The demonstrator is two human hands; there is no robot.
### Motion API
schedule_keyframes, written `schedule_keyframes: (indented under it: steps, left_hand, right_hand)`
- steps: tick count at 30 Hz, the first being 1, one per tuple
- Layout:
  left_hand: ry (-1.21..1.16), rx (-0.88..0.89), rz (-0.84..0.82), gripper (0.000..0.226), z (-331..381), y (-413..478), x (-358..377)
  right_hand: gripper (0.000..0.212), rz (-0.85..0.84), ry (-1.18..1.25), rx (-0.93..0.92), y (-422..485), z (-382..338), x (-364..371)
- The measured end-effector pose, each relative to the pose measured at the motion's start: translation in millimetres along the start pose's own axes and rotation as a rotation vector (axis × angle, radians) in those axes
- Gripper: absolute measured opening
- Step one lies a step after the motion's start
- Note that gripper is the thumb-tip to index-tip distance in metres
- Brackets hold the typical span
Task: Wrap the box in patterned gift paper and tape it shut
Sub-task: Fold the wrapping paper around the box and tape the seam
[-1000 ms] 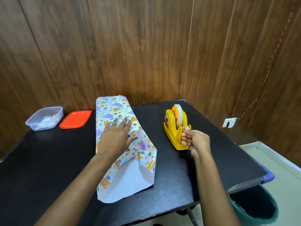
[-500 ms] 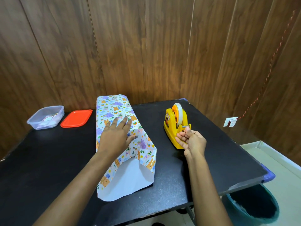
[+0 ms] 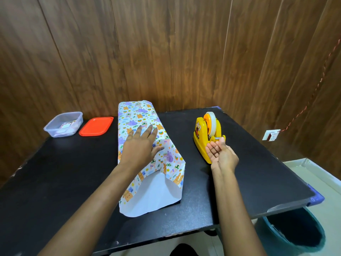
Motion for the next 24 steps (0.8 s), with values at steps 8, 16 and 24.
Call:
schedule_keyframes:
  steps: [8, 16, 24]
  left_hand:
    - [0.003, 0.028, 0.021, 0.069, -2.9, -0.4, -0.1]
    - [0.042, 0.079, 0.044, 0.07, -7.1, -1.3, 0.9]
    - [0.029, 0.087, 0.058, 0.071, -5.3, -4.2, 0.7]
  right_hand:
    - [0.021, -0.193, -0.279, -0.187, -28.6, 4.4, 5.7]
    - [0.029, -0.621, -1.036, -0.174, -100.2, 54.3, 59.0]
    - [0.038, -0.59, -1.453, -0.326, -104.0, 118.1, 55.8]
Point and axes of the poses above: each hand's wrist, its own y-axis towards the middle knuckle, its own x-axis out of the palm, z = x × y, the point moved 5 cm from there along y, towards the middle knuckle, and after that the axes turned 2 degrees about x, right-handed, at the moved point
